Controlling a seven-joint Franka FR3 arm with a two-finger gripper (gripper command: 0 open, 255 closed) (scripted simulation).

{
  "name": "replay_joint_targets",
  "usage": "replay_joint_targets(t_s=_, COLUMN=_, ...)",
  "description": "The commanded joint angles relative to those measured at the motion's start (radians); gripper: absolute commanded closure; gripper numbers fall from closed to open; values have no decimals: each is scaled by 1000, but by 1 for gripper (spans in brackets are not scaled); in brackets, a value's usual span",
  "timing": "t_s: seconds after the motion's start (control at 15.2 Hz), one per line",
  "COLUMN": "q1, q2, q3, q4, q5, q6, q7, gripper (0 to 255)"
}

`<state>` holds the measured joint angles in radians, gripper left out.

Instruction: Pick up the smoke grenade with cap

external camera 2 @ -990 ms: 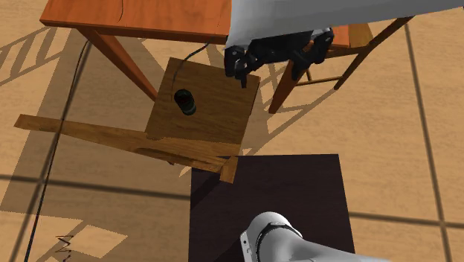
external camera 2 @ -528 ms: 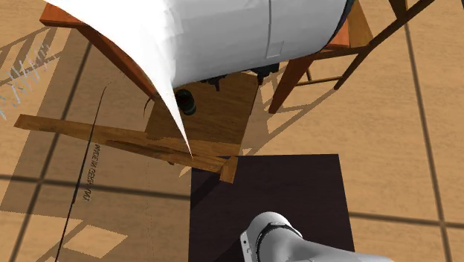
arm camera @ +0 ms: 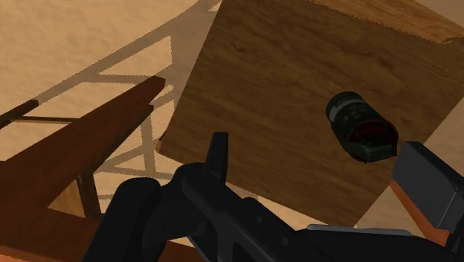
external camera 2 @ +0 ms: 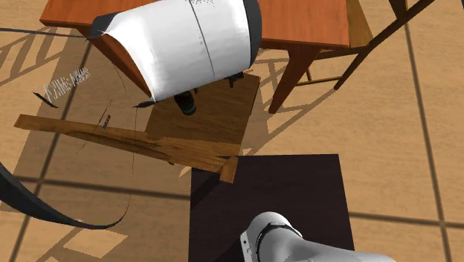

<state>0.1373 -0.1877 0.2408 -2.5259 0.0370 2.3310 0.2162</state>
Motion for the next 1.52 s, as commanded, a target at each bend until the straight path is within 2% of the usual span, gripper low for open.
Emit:
replay_joint_targets(t_s=0.0, q1=4, q2=84, q3=20, q4=31, q5=-19, q6=59, q7=38, gripper=0)
replay_joint_targets(t_s=0.46, q1=43, q2=362, q3=47, q4=162, q5=-143, q6=213, q7=195, gripper=0)
replay_joint_targets(t_s=0.99, q1=156, q2=670, q3=-3, q4=390, q5=-279, q6=303, q7=348, gripper=0)
replay_joint_targets(t_s=1.45, q1=178, q2=743, q3=-32, q4=407, q5=-307, q6=359, q7=370, gripper=0)
